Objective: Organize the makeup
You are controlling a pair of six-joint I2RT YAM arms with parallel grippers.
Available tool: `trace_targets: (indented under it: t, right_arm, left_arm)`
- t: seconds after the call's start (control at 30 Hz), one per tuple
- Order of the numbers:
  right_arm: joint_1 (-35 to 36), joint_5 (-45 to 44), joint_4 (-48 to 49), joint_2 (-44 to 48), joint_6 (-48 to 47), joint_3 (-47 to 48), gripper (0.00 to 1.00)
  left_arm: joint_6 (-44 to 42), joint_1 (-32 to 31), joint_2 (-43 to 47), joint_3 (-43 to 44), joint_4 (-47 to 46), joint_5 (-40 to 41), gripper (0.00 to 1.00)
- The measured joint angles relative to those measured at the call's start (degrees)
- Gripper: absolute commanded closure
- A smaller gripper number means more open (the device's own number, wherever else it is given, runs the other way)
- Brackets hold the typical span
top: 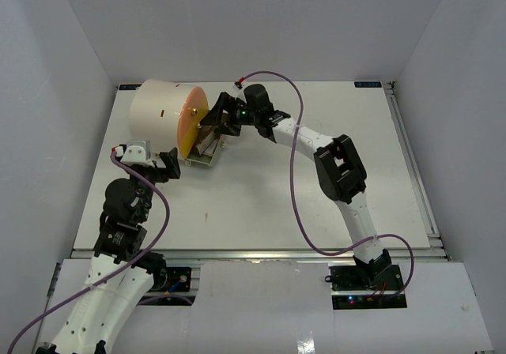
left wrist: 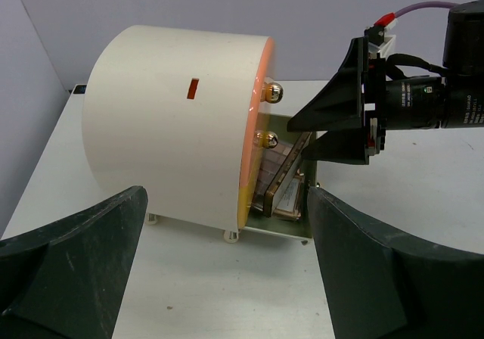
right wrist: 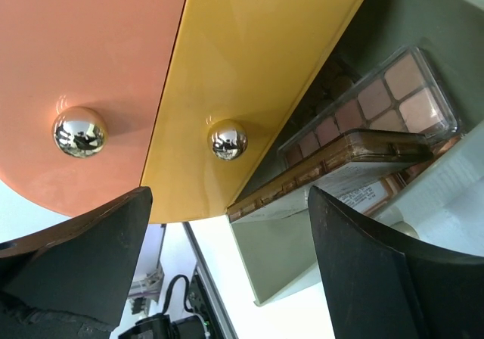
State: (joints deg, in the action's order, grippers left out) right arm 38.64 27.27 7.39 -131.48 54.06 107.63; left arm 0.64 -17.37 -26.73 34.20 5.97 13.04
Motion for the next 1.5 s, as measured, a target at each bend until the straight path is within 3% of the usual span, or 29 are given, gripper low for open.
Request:
trace_targets:
  t: [0.27, 0.43, 0.67, 0.77, 0.9, 1.03, 1.23, 1.5]
  right_arm:
    - [-0.7, -0.7, -2.9, 4.5, -10.4, 0.3, 0.1]
    - [-1.9, 5.3, -2.4, 7.7, -21.4, 0.3, 0.1]
    - [-4.0, 9.2, -3.1, 24.5, -46.3, -18.0, 0.1]
    - [-7.7, 18.0, -1.7, 32.1, -50.8, -25.6, 0.02]
    - [-15.1, 28.3, 2.0, 37.3, -52.5, -34.4, 0.0]
    - [-20.1, 34.1, 5.7, 44.1, -53.0, -48.9, 0.06]
    - [-26.0, 39.7, 9.8, 52.4, -51.7, -56.0, 0.07]
    - [-31.2, 42.6, 13.2, 56.4, -51.2, -60.8, 0.08]
  left_arm:
    - [0.0, 0.0, 0.0, 0.0, 0.0, -0.6, 0.02]
    - [0.0, 0.0, -0.1, -0.1, -0.1, -2.1, 0.02]
    - [0.5, 0.0, -5.9, -0.1, -0.9, -13.0, 0.03]
    - [1.6, 0.0, -11.6, 0.5, -1.0, -20.0, 0.19]
    - [4.1, 0.0, -22.9, 4.9, 0.5, -28.9, 0.31]
    - [6.9, -0.8, -34.2, 11.9, 1.4, -32.6, 0.43]
    - [9.6, -6.1, -49.4, 23.8, 4.3, -28.6, 0.63]
    - [10.7, -7.3, -61.5, 30.3, 8.4, -19.7, 0.65]
